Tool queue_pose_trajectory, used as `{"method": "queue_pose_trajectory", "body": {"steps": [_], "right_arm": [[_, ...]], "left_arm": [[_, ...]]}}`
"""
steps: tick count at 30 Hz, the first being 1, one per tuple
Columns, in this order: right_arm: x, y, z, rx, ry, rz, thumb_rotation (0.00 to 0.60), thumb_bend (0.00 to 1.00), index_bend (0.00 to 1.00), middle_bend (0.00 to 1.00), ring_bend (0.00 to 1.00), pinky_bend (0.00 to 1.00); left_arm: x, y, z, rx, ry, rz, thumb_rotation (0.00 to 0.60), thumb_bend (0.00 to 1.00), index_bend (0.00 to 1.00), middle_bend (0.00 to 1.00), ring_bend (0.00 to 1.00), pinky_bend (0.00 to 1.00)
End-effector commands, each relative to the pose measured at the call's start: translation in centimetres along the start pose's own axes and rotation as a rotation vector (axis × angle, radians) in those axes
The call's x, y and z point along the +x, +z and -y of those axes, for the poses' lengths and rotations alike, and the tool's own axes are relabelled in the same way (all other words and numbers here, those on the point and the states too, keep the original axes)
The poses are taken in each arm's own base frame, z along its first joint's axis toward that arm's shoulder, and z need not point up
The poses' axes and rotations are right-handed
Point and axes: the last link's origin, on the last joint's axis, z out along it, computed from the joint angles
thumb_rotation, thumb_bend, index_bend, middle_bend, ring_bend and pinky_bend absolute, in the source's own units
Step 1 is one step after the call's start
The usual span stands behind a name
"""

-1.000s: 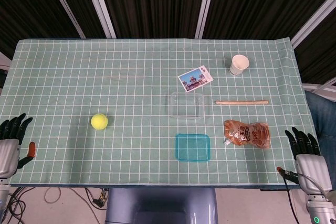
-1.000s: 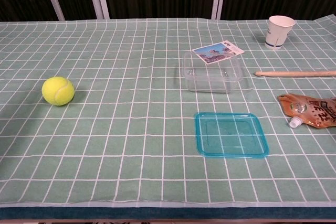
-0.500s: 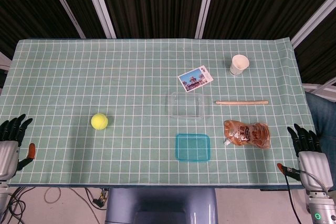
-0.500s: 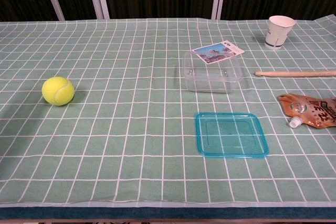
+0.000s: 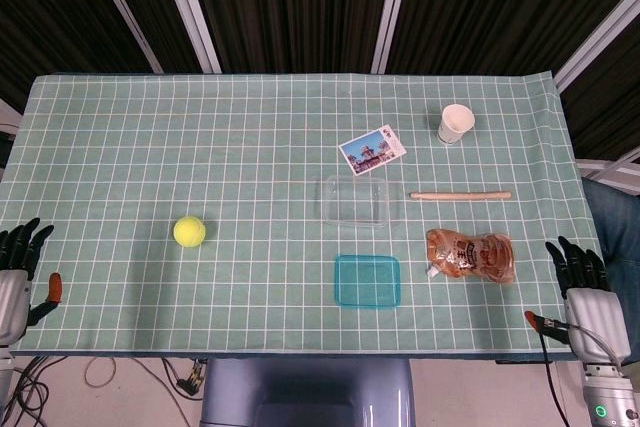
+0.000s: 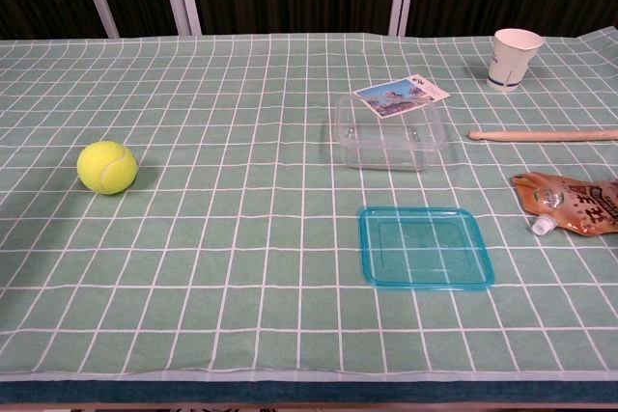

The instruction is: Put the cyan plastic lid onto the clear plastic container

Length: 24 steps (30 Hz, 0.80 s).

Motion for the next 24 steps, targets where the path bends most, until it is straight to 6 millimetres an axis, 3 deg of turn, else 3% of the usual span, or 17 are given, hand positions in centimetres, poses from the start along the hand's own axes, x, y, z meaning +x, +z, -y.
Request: {"method": "queue_pose_trajectory", "body": {"steps": [1, 8, 12, 17, 24], "right_arm": [[-0.1, 0.1, 0.9, 0.030, 0.010, 0.076, 0.600, 0.14, 0.00, 0.00, 0.00, 0.00], [1.0, 3.7, 5.5, 0.124, -0.032, 0.303, 0.600, 0.12, 0.00, 0.00, 0.00, 0.00], [0.5, 5.8, 8.5, 0.139, -0.076, 0.389, 0.600, 0.12, 0.00, 0.00, 0.00, 0.00], [-1.4, 7.0, 11.9, 0.134, -0.073, 0.434, 0.600, 0.12, 0.00, 0.00, 0.00, 0.00], [-5.5, 6.5, 15.4, 0.140, -0.146, 0.504, 0.600, 0.12, 0.00, 0.00, 0.00, 0.00]], "left_arm": [[-0.1, 0.2, 0.1, 0.002, 0.008, 0.004, 0.600, 0.55, 0.09, 0.00, 0.00, 0.00], [-0.3, 0.2, 0.0, 0.000, 0.010, 0.011, 0.600, 0.55, 0.09, 0.00, 0.00, 0.00], [-0.3, 0.2, 0.1, 0.004, 0.010, 0.012, 0.600, 0.55, 0.09, 0.00, 0.00, 0.00], [-0.2, 0.2, 0.1, 0.009, -0.002, 0.015, 0.600, 0.55, 0.09, 0.00, 0.00, 0.00], [-0.1, 0.3, 0.2, 0.018, -0.012, 0.020, 0.600, 0.54, 0.10, 0.00, 0.00, 0.00]]}}
